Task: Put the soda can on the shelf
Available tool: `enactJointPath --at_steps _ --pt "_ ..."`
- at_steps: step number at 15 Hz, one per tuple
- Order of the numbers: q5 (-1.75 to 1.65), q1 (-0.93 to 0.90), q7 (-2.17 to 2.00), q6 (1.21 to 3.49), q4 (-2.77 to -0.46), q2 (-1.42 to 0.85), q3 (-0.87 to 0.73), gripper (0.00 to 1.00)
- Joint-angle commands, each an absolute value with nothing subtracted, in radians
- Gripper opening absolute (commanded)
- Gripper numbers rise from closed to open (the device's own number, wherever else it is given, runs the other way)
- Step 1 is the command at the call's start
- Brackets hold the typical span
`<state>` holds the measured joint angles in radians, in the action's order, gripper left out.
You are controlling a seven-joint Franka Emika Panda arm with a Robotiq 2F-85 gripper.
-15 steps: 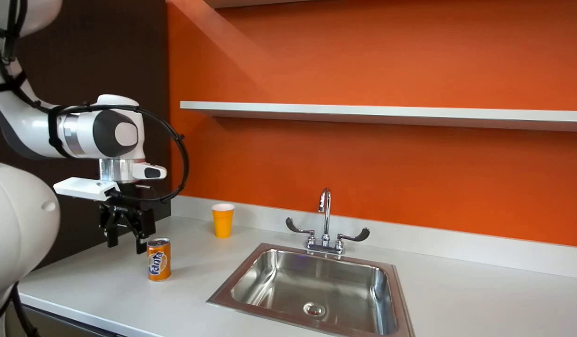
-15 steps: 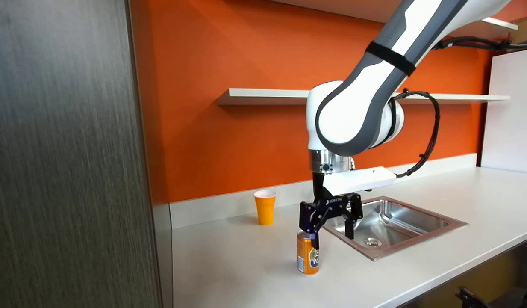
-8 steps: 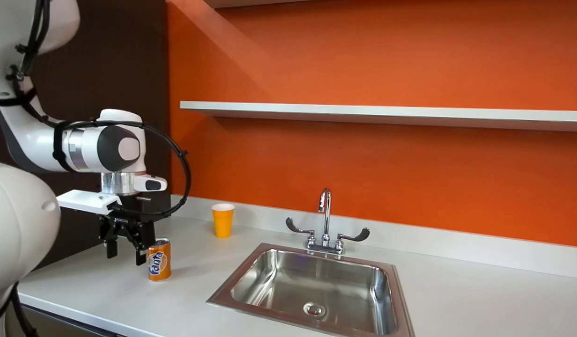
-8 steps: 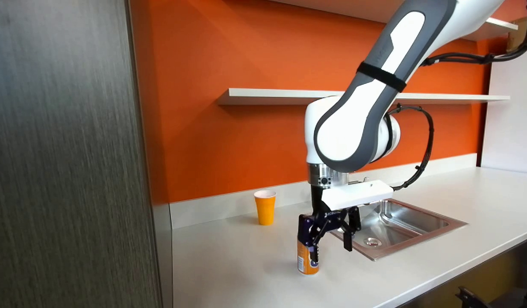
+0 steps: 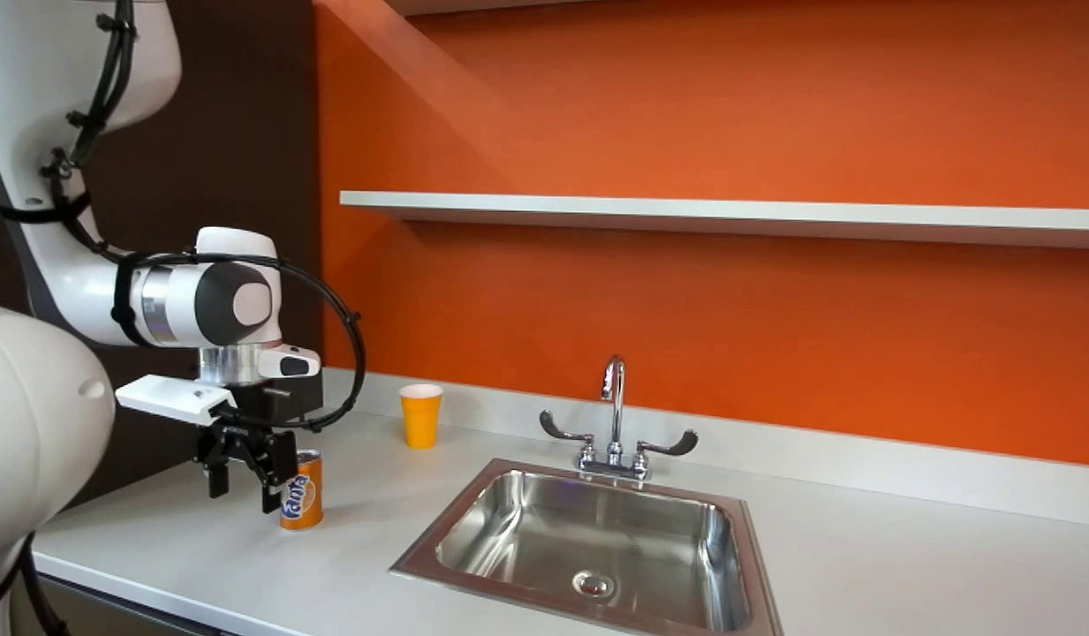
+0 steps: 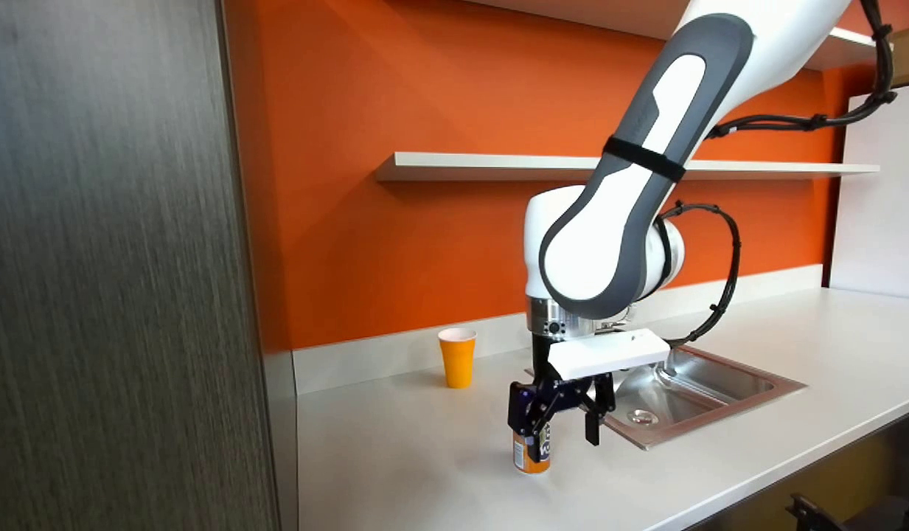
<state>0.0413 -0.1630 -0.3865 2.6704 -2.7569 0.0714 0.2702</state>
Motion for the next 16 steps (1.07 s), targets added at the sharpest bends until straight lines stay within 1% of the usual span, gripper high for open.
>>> enactJointPath --at_steps 1,16 --pt "-0.015 -0.160 -0.447 2.704 -2.733 0.040 0.250 1.00" --pt "-0.133 -0.158 -0.614 2.845 -2.725 0.009 0.210 1.00"
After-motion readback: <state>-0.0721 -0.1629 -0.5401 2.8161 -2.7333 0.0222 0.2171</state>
